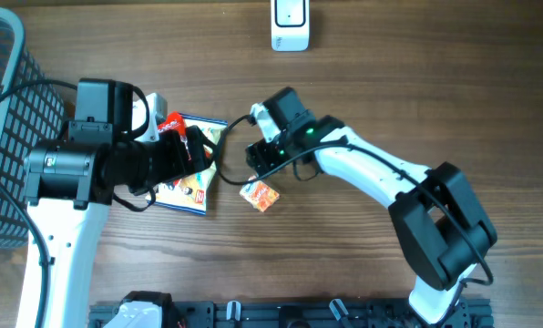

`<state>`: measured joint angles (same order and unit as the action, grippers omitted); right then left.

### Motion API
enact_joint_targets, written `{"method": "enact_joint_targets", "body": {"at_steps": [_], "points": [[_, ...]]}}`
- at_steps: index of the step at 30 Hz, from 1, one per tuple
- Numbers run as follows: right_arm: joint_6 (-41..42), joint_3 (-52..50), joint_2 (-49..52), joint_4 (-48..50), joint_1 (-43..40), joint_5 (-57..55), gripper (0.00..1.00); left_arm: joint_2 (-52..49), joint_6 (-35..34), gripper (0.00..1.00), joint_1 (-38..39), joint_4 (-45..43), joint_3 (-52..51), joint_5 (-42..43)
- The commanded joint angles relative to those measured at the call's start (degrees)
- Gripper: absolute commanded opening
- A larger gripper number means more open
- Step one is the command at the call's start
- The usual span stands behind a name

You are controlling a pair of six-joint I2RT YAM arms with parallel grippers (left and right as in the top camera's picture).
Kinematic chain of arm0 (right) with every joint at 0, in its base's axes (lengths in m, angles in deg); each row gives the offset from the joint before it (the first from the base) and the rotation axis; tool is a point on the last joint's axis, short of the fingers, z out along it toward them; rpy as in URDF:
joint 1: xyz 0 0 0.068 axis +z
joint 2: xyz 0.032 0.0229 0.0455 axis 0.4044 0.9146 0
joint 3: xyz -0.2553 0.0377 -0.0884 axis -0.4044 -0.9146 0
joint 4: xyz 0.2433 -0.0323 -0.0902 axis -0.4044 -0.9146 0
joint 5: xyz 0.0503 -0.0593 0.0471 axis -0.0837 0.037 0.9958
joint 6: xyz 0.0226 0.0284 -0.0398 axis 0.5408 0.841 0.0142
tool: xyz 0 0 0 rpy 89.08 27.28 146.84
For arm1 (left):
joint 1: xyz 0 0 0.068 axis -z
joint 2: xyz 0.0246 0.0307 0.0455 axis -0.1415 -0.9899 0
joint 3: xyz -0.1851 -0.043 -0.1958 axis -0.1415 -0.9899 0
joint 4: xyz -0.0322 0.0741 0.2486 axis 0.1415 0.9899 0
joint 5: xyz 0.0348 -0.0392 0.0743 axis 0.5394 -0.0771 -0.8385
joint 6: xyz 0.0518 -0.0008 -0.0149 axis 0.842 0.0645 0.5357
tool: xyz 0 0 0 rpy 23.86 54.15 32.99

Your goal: Scan the item barcode

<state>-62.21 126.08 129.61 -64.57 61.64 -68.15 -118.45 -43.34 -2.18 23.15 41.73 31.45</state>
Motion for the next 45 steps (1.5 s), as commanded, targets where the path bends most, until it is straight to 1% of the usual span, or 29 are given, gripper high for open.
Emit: {"method": "enact_joint_targets", "body": {"at_steps": [1, 4, 7, 9, 10, 11, 13, 14, 17, 23, 29, 32, 33, 35, 38, 40, 43, 45], "points": [[5.46, 0.09, 1.53, 0.15, 2.40, -10.58, 0.77, 0.02, 0.31, 1.00, 0.26, -0.17, -0.46, 0.04], [6.40, 0.09, 2.73, 0.70, 2.78, -12.92, 0.76, 0.02, 0.31, 1.00, 0.26, -0.17, -0.46, 0.04], [6.49, 0.09, 4.31, 1.05, 2.78, -12.92, 0.70, 0.02, 0.31, 1.00, 0.26, -0.17, -0.46, 0.02], [6.51, 0.09, 4.61, 1.03, 2.78, -12.94, 0.63, 0.02, 0.31, 1.00, 0.26, -0.17, -0.46, 0.04], [6.51, 0.09, 4.61, 1.03, 2.78, -12.94, 0.53, 0.02, 0.31, 1.00, 0.26, -0.17, -0.46, 0.04], [6.58, 0.11, 4.61, 1.03, 2.78, -12.94, 0.48, 0.02, 0.31, 1.00, 0.26, -0.17, -0.46, 0.02], [6.78, 0.11, 4.61, 0.96, 2.78, -12.94, 0.41, 0.02, 0.31, 1.00, 0.26, -0.17, -0.46, 0.02], [7.19, 0.17, 4.48, 0.55, 2.78, -12.94, 0.36, 0.02, 0.31, 1.00, 0.26, -0.17, -0.46, 0.02], [7.87, 0.87, 3.39, -0.96, 2.49, -12.98, 0.32, 0.02, 0.31, 1.00, 0.26, -0.17, -0.46, 0.02], [9.44, 2.56, -2.56, -4.02, 0.11, -14.64, 0.32, 0.02, 0.31, 1.00, 0.26, -0.17, -0.46, 0.04], [11.04, 2.58, -5.16, -5.68, -4.13, -13.42, 0.16, 0.02, 0.31, 1.00, 0.26, -0.17, -0.46, 0.04], [11.02, 2.58, -5.62, -5.57, -6.38, -5.25, 0.07, 0.02, 0.31, 1.00, 0.26, -0.17, -0.46, 0.04], [11.02, 2.58, -5.95, -5.18, -7.74, 0.61, 0.04, 0.02, 0.31, 1.00, 0.26, -0.17, -0.46, 0.02], [11.02, 2.58, -6.36, -4.04, -10.73, 12.37, 0.04, 0.02, 0.31, 1.00, 0.26, -0.17, -0.46, 0.04], [11.02, 2.58, -6.40, -1.97, -16.35, 32.87, 0.04, 0.02, 0.31, 1.00, 0.26, -0.17, -0.46, 0.04], [11.02, 2.58, -6.40, -1.68, -19.67, 43.30, 0.04, 0.02, 0.31, 1.00, 0.26, -0.17, -0.46, 0.04], [10.99, 2.56, -6.38, -1.86, -23.91, 55.52, 0.04, 0.02, 0.31, 1.00, 0.26, -0.17, -0.46, 0.04], [11.06, 2.56, -6.38, -1.84, -25.49, 60.98, 0.04, 0.02, 0.31, 1.00, 0.26, -0.17, -0.46, 0.04]]}}
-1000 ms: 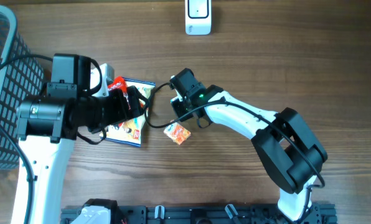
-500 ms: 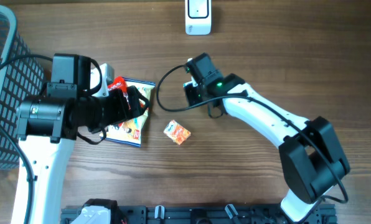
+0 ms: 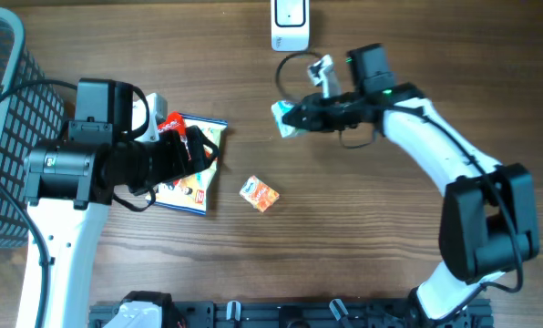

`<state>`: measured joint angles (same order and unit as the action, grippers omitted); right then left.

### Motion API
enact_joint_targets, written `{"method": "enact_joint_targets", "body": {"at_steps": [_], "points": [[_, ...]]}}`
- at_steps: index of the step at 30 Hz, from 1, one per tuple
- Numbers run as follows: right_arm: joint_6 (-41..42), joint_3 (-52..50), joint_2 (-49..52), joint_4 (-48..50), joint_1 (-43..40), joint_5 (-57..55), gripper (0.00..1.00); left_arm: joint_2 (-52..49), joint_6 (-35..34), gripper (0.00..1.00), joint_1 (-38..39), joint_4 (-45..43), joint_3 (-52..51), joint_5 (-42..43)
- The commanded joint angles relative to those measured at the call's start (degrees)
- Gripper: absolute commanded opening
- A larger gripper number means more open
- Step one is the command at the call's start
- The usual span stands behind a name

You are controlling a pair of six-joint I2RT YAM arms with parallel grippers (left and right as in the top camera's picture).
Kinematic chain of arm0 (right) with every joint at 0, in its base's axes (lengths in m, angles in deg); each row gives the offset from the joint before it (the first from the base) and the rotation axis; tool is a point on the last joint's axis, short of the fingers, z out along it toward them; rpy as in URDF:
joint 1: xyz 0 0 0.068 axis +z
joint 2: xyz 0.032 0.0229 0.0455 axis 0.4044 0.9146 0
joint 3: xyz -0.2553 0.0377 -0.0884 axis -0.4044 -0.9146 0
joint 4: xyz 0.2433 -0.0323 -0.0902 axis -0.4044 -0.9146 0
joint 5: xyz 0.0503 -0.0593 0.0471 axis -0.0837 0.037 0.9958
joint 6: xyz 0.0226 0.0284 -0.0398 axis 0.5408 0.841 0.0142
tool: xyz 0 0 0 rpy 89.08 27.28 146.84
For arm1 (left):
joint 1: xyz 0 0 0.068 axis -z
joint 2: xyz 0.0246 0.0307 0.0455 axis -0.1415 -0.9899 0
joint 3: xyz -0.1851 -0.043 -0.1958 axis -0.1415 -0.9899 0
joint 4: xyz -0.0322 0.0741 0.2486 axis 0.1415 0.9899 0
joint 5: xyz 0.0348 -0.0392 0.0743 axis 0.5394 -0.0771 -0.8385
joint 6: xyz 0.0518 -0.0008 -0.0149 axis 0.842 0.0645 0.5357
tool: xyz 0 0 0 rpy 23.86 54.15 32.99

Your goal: Scan the item barcode

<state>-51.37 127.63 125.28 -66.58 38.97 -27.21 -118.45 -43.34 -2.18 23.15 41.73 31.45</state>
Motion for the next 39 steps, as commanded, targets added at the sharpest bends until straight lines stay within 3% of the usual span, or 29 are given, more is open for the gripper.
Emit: {"method": "enact_joint_targets", "body": {"at_steps": [1, 7, 17, 20, 23, 26, 28, 30, 31, 32, 34, 37, 39], "points": [[0.20, 1.01, -2.05, 0.20, -3.39, 22.93, 0.04, 0.02, 0.31, 1.00, 0.26, -0.17, -0.46, 0.04], [4.33, 1.01, -2.05, 0.17, -4.26, 39.12, 0.04, 0.02, 0.31, 1.00, 0.26, -0.17, -0.46, 0.02], [19.15, 1.01, -2.05, 0.26, -4.26, 39.08, 0.04, 0.02, 0.31, 1.00, 0.26, -0.17, -0.46, 0.02], [19.43, 1.01, -2.05, 1.81, -4.26, 36.94, 0.04, 0.02, 0.31, 1.00, 0.26, -0.17, -0.46, 0.02], [11.43, 1.01, -2.05, 0.85, -3.72, 17.92, 0.04, 0.02, 0.31, 1.00, 0.26, -0.17, -0.46, 0.04], [14.99, 0.96, -2.05, -10.47, -1.33, -29.24, 0.04, 0.02, 0.31, 1.00, 0.26, -0.17, -0.46, 0.04], [14.88, 0.90, -2.05, -14.21, 0.37, -43.28, 0.04, 0.02, 0.31, 1.00, 0.26, -0.17, -0.46, 0.04], [13.88, 0.90, -2.05, -16.09, 2.47, -49.11, 0.05, 0.02, 0.31, 1.00, 0.26, -0.17, -0.46, 0.04], [12.96, 0.90, -2.05, -16.28, 3.32, -50.36, 0.10, 0.02, 0.31, 1.00, 0.26, -0.17, -0.46, 0.04], [12.52, 0.90, -2.05, -16.55, 4.15, -51.41, 0.21, 0.02, 0.31, 1.00, 0.26, -0.17, -0.46, 0.02], [11.96, 0.81, -2.05, -17.27, 6.19, -53.20, 0.29, 0.02, 0.31, 1.00, 0.26, -0.17, -0.46, 0.02], [11.87, 0.79, -2.05, -18.05, 8.98, -54.51, 0.53, 0.02, 0.31, 1.00, 0.26, -0.17, -0.46, 0.04], [11.85, 0.79, -2.05, -17.99, 10.67, -54.51, 0.62, 0.02, 0.31, 1.00, 0.26, -0.17, -0.46, 0.04]]}}
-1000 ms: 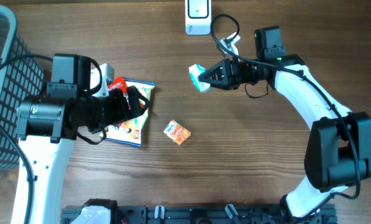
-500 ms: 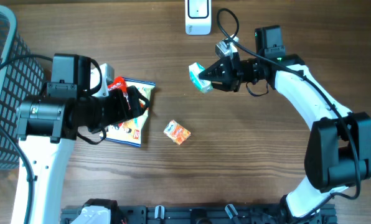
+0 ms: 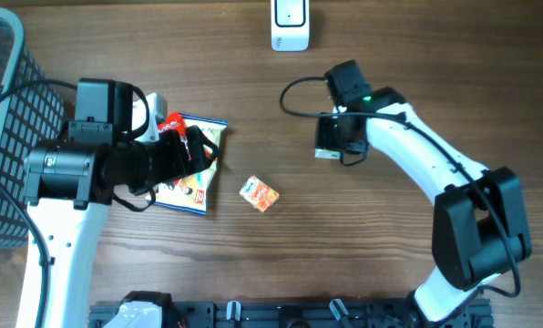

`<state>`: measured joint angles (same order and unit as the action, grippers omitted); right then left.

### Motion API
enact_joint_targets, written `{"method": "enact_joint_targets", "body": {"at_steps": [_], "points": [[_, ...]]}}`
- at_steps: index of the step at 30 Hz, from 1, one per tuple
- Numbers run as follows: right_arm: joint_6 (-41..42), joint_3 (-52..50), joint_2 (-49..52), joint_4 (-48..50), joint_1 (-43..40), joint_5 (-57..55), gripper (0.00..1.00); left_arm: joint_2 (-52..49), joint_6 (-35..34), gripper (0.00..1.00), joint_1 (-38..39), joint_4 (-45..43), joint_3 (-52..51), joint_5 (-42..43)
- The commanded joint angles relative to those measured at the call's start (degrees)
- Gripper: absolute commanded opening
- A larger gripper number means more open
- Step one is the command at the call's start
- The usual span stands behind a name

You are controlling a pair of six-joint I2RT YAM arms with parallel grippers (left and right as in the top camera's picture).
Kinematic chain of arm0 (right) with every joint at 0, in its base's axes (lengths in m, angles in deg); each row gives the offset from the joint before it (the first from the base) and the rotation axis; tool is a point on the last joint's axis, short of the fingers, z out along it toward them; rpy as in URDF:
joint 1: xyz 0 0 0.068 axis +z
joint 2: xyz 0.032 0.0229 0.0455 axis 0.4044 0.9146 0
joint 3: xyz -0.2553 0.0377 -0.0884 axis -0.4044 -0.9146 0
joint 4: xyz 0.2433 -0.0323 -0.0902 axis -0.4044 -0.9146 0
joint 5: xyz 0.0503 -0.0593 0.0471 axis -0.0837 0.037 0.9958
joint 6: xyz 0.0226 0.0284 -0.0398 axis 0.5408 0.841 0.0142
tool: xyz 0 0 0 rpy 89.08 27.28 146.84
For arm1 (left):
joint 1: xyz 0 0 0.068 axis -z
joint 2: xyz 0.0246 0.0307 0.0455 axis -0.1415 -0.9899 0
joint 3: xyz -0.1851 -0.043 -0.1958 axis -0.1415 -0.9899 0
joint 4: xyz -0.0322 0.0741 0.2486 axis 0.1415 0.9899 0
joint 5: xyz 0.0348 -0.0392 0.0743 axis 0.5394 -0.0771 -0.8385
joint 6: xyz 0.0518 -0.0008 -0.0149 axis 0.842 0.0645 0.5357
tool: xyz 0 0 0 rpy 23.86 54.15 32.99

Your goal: Scan the item barcode

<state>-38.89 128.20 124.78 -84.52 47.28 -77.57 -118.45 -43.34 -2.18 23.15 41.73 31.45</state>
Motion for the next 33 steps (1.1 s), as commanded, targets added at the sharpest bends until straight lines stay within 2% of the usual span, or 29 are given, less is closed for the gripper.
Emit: {"method": "enact_joint_targets", "body": {"at_steps": [1, 3, 7, 11, 12, 13, 16, 20, 25, 28, 31, 32, 33], "points": [[-0.74, 0.22, -1.55, -0.02, 2.99, -4.15, 0.66, 0.02, 0.31, 1.00, 0.26, -0.17, -0.46, 0.04], [-2.23, 0.22, -1.53, -0.04, 4.55, -4.20, 0.82, 0.02, 0.31, 1.00, 0.26, -0.17, -0.46, 0.02], [-3.32, 0.22, -1.55, -0.04, 5.11, -5.38, 0.80, 0.02, 0.31, 1.00, 0.26, -0.17, -0.46, 0.04], [-2.25, 0.22, -1.49, 1.07, 4.79, -7.78, 0.34, 0.02, 0.31, 1.00, 0.26, -0.17, -0.46, 0.02], [-1.49, 0.22, -1.42, 1.42, 4.79, -7.78, 0.24, 0.02, 0.31, 1.00, 0.26, -0.17, -0.46, 0.04], [-1.49, 0.22, -1.22, 1.66, 4.79, -8.13, 0.18, 0.02, 0.31, 1.00, 0.26, -0.17, -0.46, 0.04], [2.64, -0.31, 0.35, 1.99, 4.79, -11.74, 0.11, 0.02, 0.31, 1.00, 0.26, -0.17, -0.46, 0.04], [5.92, -3.61, 3.50, 5.03, 4.50, -11.58, 0.10, 0.02, 0.31, 1.00, 0.26, -0.17, -0.46, 0.02], [5.40, -3.56, 5.44, 4.15, 4.48, -9.09, 0.04, 0.02, 0.31, 1.00, 0.26, -0.17, -0.46, 0.04], [2.49, -0.15, 2.97, -0.07, 4.35, -6.75, 0.05, 0.02, 0.31, 1.00, 0.26, -0.17, -0.46, 0.04], [0.79, 4.28, -1.01, -4.92, 3.82, -6.45, 0.16, 0.02, 0.31, 1.00, 0.26, -0.17, -0.46, 0.02], [-0.98, 5.07, -2.54, -5.64, 3.41, -6.47, 0.27, 0.02, 0.31, 1.00, 0.26, -0.17, -0.46, 0.04], [-2.64, 5.20, -4.09, -5.84, 2.75, -6.47, 0.61, 0.02, 0.31, 1.00, 0.26, -0.17, -0.46, 0.04]]}}
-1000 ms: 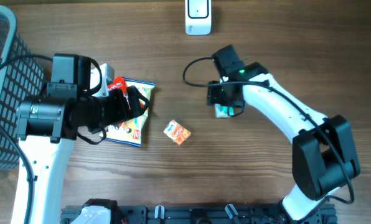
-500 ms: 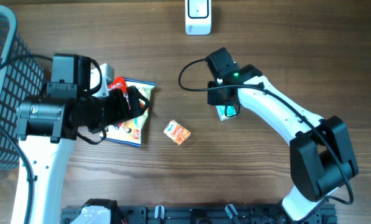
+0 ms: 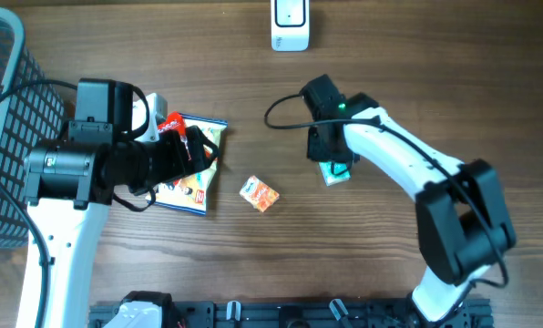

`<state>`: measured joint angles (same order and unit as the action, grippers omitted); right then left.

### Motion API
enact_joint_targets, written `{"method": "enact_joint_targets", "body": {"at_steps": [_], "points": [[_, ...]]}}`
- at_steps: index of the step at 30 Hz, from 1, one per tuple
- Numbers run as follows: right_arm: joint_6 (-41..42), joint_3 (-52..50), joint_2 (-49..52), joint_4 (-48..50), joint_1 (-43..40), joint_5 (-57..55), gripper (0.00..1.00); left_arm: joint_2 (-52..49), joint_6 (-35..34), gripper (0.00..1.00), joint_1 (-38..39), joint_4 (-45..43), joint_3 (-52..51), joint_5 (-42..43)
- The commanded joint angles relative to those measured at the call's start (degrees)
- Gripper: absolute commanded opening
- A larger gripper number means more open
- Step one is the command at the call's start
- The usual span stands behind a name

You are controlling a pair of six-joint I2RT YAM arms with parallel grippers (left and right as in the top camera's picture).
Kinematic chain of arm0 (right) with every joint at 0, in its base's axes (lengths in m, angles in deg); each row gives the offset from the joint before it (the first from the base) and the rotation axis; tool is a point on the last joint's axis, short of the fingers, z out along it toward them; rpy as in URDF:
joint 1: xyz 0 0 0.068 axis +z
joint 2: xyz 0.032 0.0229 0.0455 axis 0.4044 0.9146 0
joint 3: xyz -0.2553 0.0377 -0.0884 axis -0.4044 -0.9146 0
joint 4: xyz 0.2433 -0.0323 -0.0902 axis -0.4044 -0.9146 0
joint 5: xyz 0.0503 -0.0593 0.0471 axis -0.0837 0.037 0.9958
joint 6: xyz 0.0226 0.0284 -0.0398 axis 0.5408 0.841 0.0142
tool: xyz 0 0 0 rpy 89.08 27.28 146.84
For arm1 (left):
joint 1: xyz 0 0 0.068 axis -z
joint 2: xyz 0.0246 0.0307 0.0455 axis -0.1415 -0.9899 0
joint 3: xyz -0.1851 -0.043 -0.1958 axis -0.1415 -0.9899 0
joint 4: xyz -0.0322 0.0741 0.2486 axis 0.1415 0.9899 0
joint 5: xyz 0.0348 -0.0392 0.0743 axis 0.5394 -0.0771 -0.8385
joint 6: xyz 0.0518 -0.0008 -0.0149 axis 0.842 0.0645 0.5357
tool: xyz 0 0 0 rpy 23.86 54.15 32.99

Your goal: Scan the item barcode

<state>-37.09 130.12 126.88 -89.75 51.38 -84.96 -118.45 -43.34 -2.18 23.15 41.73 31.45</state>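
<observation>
My right gripper (image 3: 331,164) points down at the table's middle, right of centre. A small green-and-white packet (image 3: 336,174) shows at its fingertips, low over or on the wood, and the gripper looks shut on it. The white barcode scanner (image 3: 290,24) stands at the far edge, well beyond the packet. My left gripper (image 3: 195,150) rests over a blue picture booklet (image 3: 186,188) at the left; its jaws are hidden against the dark arm.
A small orange packet (image 3: 260,194) lies between the two arms. A red item (image 3: 170,122) and a white one (image 3: 145,109) sit by the booklet. A dark mesh basket fills the left edge. The right arm's cable (image 3: 281,107) loops over the table.
My right gripper has moved left and toward the near side, and the green-and-white packet has gone with it, now showing more fully below the fingers. The left arm is unchanged.
The right gripper first reached down beside the booklet and the orange packet. Then it held the green-and-white packet up just below the scanner. After that it was lower at mid-table with the packet under it, and now nearer still. The left arm never moved.
</observation>
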Motion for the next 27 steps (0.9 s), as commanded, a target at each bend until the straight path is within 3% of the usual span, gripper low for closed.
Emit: {"method": "enact_joint_targets", "body": {"at_steps": [1, 3, 4, 9, 16, 18, 20, 24, 27], "points": [[-5.95, 3.28, -7.32, -1.11, -2.34, 0.92, 0.83, 0.02, 0.31, 1.00, 0.26, -0.17, -0.46, 0.04], [-7.85, 3.21, -7.98, -3.98, -5.81, 1.03, 0.97, 0.02, 0.31, 1.00, 0.26, -0.17, -0.46, 0.04], [-8.09, 2.86, -7.65, -5.05, -7.37, 1.70, 1.00, 0.02, 0.31, 1.00, 0.26, -0.17, -0.46, 0.04], [-17.07, -6.10, -6.56, -1.53, -14.69, 18.80, 1.00, 0.02, 0.31, 1.00, 0.26, -0.17, -0.46, 0.04], [-17.09, -19.67, -5.51, 13.35, -16.68, 31.69, 0.97, 0.02, 0.31, 1.00, 0.26, -0.17, -0.46, 0.02], [-15.93, -21.53, -5.49, 15.74, -16.68, 31.80, 0.78, 0.02, 0.31, 1.00, 0.26, -0.17, -0.46, 0.04], [-15.58, -21.64, -5.51, 15.78, -16.68, 31.80, 0.47, 0.02, 0.31, 1.00, 0.26, -0.17, -0.46, 0.04], [-14.19, -20.87, -5.64, 15.63, -16.68, 31.80, 0.09, 0.02, 0.31, 1.00, 0.26, -0.17, -0.46, 0.04], [-14.34, -16.79, -6.58, 10.08, -16.46, 28.15, 0.04, 0.02, 0.31, 1.00, 0.26, -0.17, -0.46, 0.04]]}}
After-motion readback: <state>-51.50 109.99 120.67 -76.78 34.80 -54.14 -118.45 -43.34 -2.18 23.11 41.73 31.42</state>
